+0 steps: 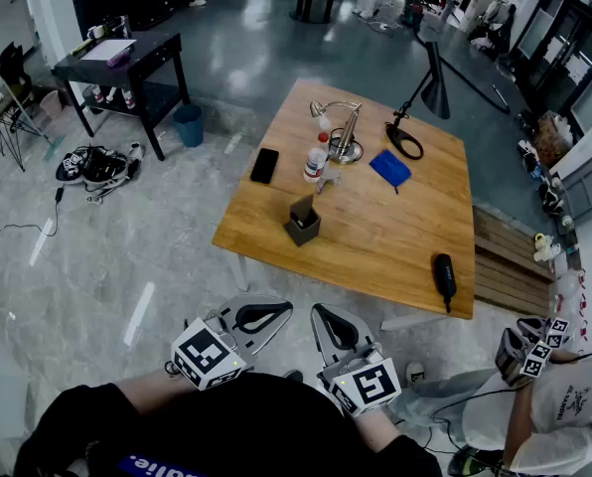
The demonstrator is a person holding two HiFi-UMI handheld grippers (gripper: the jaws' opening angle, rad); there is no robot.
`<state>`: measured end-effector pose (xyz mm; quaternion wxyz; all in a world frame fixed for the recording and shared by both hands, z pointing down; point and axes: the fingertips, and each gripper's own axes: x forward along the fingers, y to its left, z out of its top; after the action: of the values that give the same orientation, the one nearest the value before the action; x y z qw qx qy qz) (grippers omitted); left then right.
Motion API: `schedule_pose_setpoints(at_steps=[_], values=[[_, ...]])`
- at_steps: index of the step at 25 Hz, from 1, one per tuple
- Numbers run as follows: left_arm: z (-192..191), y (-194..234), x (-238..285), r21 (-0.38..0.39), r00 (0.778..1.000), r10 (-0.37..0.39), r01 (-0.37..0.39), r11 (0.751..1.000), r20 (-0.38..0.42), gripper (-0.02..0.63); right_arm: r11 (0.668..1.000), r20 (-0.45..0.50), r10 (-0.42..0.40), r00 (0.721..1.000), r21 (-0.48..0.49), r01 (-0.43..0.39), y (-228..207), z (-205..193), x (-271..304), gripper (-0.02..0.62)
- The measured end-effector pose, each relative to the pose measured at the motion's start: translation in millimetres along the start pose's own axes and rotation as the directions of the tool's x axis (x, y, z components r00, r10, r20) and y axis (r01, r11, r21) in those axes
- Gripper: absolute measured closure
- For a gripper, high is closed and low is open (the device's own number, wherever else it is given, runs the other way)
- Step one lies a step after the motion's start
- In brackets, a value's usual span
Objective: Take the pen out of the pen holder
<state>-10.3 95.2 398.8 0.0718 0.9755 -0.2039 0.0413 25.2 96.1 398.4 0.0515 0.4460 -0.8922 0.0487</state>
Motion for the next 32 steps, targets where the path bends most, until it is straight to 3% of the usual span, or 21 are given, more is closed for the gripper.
schedule_pose_setpoints(at_steps=[11,20,27,32], values=[[-4.7,0.3,12.3,0.000,1.000,0.024,-0.024,1.000,-0.009,0.597,1.000,0.004,0.021,1.000,0.000,-0.021,-8.7,-5.8,-2.3,0.591],[-9.4,8.4,32.6,-0.010,0.993,0.119,-0.119,0.993,-0.024,0.597,0.995,0.015,0.095,0.995,-0.012,-0.095,-23.6,-7.0,-8.0,0.589],[-12.0,49.2,45.5,-0.016,0.987,0.157,-0.158,0.987,-0.038,0.597,0.996,-0.013,0.091,0.996,-0.009,-0.091,-43.6,-8.8,12.0,0.589],[-15.3,94.5,63.8,-0.021,0.992,0.116,-0.117,0.993,-0.040,0.597,0.999,-0.041,0.033,0.999,-0.011,-0.034,-70.5,-9.0,46.6,0.589]])
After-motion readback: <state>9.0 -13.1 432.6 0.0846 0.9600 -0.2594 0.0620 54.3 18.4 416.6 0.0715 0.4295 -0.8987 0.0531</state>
